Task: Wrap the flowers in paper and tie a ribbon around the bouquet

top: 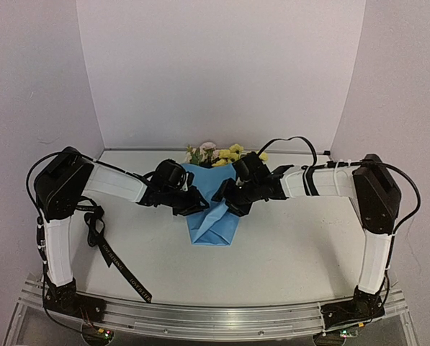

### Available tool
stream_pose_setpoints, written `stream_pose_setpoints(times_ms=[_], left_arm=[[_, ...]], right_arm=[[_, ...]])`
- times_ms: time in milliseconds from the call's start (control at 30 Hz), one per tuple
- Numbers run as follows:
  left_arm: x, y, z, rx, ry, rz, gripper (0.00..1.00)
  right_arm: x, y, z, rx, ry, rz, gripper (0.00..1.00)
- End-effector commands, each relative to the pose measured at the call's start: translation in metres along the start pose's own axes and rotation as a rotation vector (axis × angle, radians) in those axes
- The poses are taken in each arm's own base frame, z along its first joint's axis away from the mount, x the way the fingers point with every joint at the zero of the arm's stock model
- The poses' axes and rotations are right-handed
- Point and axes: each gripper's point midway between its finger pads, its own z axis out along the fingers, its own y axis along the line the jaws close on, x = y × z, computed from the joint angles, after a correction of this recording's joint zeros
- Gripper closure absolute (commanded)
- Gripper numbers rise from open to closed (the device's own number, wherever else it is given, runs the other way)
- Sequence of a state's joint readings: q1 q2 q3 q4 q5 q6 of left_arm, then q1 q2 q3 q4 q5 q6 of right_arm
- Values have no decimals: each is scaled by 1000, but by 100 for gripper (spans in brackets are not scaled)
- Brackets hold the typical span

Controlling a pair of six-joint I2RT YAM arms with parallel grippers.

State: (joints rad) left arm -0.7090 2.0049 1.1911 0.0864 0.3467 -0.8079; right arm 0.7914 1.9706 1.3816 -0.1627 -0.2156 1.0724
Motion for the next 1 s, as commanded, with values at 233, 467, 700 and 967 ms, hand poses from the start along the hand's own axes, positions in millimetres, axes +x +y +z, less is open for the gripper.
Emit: stream_pose_setpoints(times_ms=[233,467,700,967], left_arm=[[18,-51,-24,160,54,67,74],[32,-54,-21,180,103,65,75],[36,-56,-15,184,120,65,75],[36,-55,-12,181,122,61,76]], right_arm=[[-15,4,9,21,-17,-110,73],[-32,6,9,-8,-33,-136,65],[-33,6,-8,-14,-43,-145,45],[-25,-37,-30,104,-53,-126,21]])
